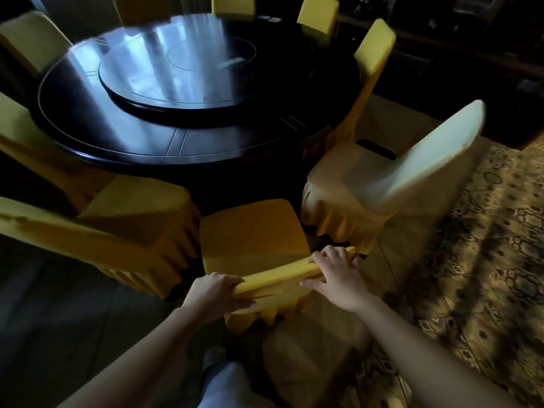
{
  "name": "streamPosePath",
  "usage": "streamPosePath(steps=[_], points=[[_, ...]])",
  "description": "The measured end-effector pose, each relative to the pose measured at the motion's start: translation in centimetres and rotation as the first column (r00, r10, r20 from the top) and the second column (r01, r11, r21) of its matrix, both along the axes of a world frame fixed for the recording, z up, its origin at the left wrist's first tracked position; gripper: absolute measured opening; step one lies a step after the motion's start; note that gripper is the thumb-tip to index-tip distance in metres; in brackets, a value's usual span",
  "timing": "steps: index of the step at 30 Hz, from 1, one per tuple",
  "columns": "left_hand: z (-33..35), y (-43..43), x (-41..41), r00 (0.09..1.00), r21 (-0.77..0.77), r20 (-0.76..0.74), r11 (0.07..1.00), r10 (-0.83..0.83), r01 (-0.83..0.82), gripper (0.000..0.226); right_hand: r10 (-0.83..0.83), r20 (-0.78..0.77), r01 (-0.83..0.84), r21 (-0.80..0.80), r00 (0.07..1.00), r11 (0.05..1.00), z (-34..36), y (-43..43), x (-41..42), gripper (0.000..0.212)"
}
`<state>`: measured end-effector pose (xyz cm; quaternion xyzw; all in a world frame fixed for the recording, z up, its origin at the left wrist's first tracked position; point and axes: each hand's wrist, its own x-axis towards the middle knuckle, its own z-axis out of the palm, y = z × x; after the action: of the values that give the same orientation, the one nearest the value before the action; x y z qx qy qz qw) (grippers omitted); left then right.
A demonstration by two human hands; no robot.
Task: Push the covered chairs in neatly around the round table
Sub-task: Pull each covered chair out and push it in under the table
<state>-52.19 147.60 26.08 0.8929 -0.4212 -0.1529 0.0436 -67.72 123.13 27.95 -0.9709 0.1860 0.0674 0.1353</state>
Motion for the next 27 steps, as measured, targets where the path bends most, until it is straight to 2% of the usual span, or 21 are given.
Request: streamPosePath(steps=[9, 27], points=[[0.8, -2.4, 2.9, 0.997, -0.036, 0.040, 0.998, 0.060, -0.059, 0.069, 0.020, 0.000, -0.020, 0.024, 1.000, 1.000, -0.8, -2.7, 3.7, 0.056], [0.7, -7.9, 12.8, 0.996, -0.110, -0.035, 0.991, 0.079, -0.082, 0.068, 0.026, -0.088, -0.020, 0.069, 0.996, 0.997, -1.5, -9.2, 14.8, 0.056]])
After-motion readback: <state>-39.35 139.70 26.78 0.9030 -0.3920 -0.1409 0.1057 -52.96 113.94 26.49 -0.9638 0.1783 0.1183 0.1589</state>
